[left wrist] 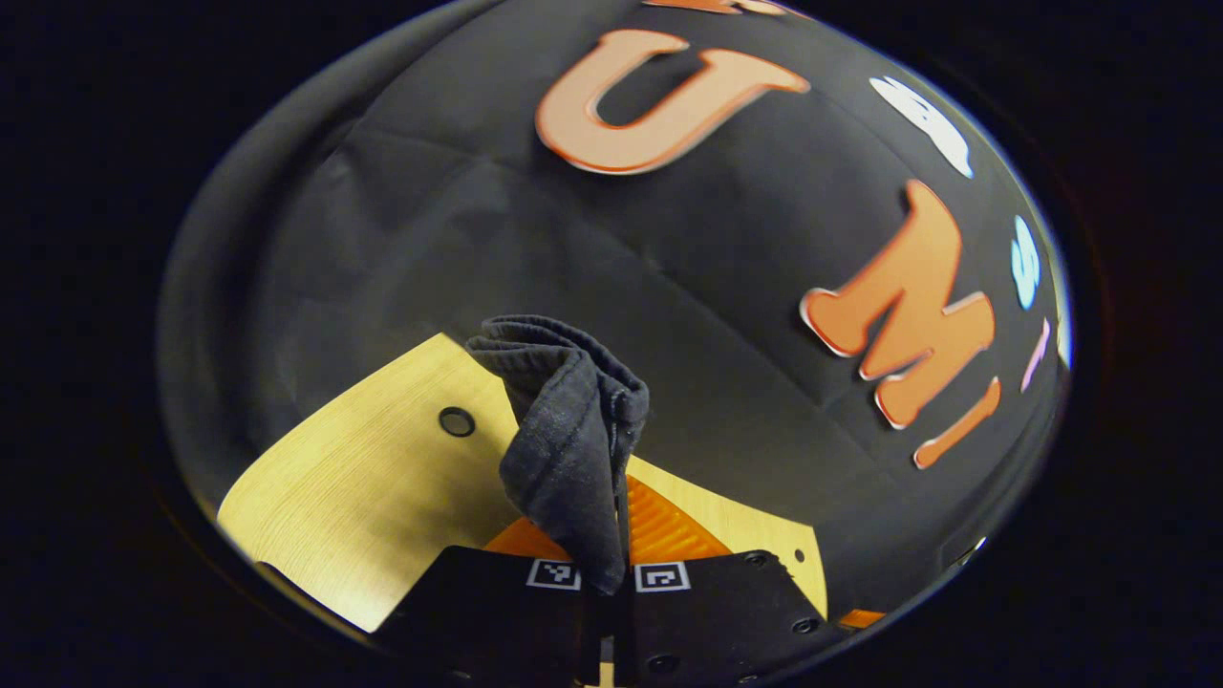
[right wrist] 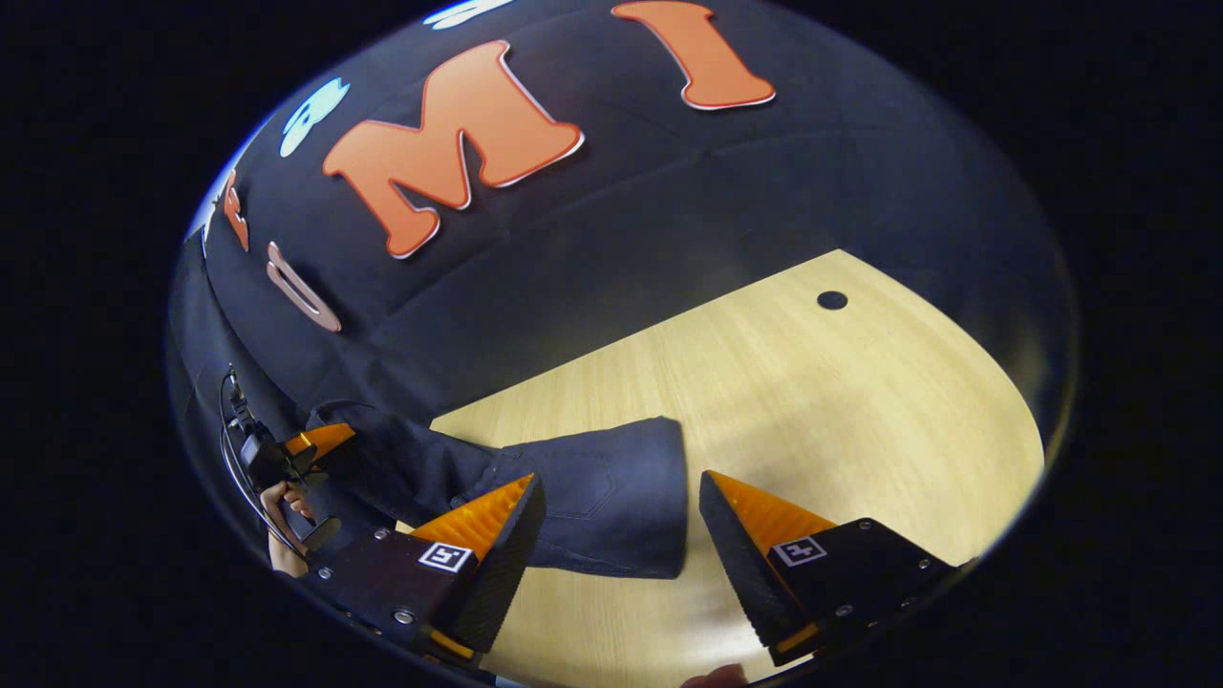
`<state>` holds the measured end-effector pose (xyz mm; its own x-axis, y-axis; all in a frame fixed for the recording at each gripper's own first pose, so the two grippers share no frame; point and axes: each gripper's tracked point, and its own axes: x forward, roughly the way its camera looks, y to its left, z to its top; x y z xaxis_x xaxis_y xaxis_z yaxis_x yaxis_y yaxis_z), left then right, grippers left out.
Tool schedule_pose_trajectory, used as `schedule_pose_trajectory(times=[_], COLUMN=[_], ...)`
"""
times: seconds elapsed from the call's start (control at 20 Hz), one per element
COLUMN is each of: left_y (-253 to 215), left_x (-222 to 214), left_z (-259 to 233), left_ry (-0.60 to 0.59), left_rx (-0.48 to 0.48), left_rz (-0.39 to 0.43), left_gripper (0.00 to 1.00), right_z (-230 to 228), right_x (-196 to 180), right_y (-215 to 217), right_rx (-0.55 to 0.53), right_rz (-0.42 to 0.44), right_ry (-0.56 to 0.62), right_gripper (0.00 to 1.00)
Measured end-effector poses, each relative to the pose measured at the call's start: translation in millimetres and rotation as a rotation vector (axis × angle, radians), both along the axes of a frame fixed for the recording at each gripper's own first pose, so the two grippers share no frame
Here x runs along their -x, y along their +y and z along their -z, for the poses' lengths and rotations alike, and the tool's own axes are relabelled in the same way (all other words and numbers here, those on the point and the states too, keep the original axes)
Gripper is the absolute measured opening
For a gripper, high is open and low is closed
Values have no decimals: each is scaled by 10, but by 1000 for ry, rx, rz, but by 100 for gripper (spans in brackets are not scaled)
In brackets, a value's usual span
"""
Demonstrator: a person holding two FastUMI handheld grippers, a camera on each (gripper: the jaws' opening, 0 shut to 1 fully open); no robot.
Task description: Grasp the waist and the cuffs of the jeans and fold them to make the two legs overlap; first hold the waist and fold one-third of the jeans toward the cuffs, then hold the cuffs and fold the remaining one-third in the same direction to finish folding.
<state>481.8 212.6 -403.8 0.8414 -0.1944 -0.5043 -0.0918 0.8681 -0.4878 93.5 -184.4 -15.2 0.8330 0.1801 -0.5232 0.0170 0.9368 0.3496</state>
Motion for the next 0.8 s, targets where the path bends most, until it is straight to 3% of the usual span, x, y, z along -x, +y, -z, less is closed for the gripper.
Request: schedule_pose_trajectory(times=[0.25, 0.35, 0.55, 0.8], left_y=[-1081, -1599, -2434, -2728], left_x=[136, 243, 522, 895], left_z=[-51, 152, 912, 1912], left_ry=[-13, 15, 123, 225], left_rx=[-168, -214, -310, -625], left_rz=[174, 246, 371, 484], left_gripper=[6, 6, 6, 6], right_z=[-68, -31, 72, 263], right_x=[137, 222, 343, 508], right_y=[-695, -970, -1412, -1647], right_rx=[-17, -15, -30, -23], right_rz=[36, 48, 84, 80], right_ry=[-18, -11, 9, 50], right_gripper=[98, 98, 98, 98])
